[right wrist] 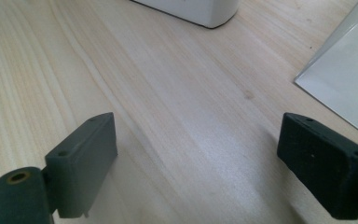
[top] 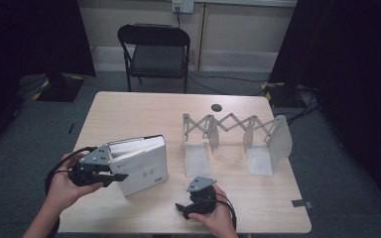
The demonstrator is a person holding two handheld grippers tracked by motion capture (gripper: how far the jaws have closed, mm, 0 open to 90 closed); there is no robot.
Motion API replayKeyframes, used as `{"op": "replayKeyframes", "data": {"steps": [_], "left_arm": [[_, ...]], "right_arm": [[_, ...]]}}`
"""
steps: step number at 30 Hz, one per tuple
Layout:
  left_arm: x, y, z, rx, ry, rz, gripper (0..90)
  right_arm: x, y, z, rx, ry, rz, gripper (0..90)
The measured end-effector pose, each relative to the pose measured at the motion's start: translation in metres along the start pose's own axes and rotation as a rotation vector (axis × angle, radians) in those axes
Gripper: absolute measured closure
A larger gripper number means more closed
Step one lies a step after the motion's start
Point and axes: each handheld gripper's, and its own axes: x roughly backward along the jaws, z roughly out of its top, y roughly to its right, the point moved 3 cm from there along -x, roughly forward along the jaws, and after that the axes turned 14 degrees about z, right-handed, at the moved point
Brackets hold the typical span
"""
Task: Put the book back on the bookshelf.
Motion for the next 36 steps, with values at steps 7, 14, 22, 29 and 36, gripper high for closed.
{"op": "replayKeyframes", "data": {"steps": [7, 14, 22, 29, 36], "left_arm": [[0.000, 0.001, -0.002, 0.021, 0.011, 0.010, 75.4], [-0.001, 0.000, -0.005, 0.036, -0.015, 0.019, 71.3], [-0.004, 0.000, -0.007, 0.047, -0.019, 0.019, 65.8], [-0.003, -0.002, -0.010, 0.072, -0.007, 0.013, 59.2], [-0.003, -0.003, -0.012, 0.093, -0.003, 0.002, 52.8]], "right_arm": [[0.001, 0.000, 0.006, 0.005, -0.043, 0.024, 19.9], [0.002, 0.000, 0.012, 0.008, -0.060, 0.072, 20.2], [0.010, 0.000, 0.031, 0.054, -0.072, 0.083, 21.6], [0.016, -0.001, 0.048, 0.069, -0.074, 0.110, 21.6], [0.018, -0.001, 0.065, 0.083, -0.070, 0.139, 23.0]]}}
